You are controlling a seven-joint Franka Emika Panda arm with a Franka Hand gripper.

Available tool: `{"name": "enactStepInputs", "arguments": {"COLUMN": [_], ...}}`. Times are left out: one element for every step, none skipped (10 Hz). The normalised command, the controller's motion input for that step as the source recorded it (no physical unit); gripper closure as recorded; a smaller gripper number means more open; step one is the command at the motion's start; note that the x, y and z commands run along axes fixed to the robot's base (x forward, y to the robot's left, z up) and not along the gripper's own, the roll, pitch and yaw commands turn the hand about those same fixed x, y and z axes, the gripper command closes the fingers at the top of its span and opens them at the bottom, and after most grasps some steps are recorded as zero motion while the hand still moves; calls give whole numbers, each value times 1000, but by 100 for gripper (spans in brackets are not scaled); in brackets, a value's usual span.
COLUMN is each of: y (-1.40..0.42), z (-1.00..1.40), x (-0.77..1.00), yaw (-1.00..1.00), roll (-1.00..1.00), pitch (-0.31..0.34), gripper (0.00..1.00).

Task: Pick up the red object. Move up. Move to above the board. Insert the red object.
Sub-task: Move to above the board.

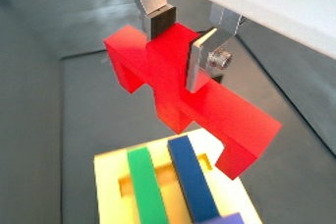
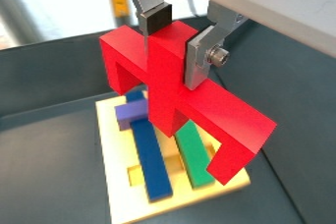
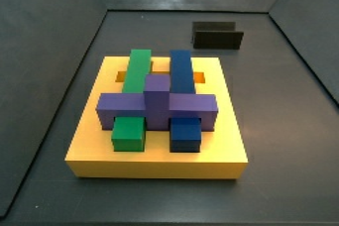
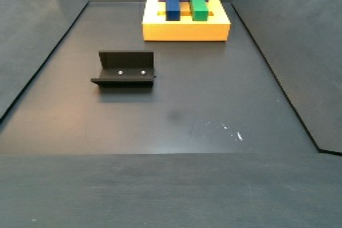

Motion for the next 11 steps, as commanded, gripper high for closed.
{"name": "enactStepInputs", "arguments": {"y": [-183,-119,-85,-69,-43,-38,-30,-30,-26,-27,-26], "z": [59,46,38,35,31,30,29,29,30,32,35], "x": [11,21,26,29,35,35,37,37,39,41,44], "yaw": [1000,1000,1000,1000,1000,1000,1000,1000,1000,1000,1000], "roll": [16,17,19,21,23,25,29,32,38,44,56], "pitch": [54,59,66,70,80,88,102,109,131,151,194], "gripper": [100,100,100,100,100,100,100,100,100,100,100]}}
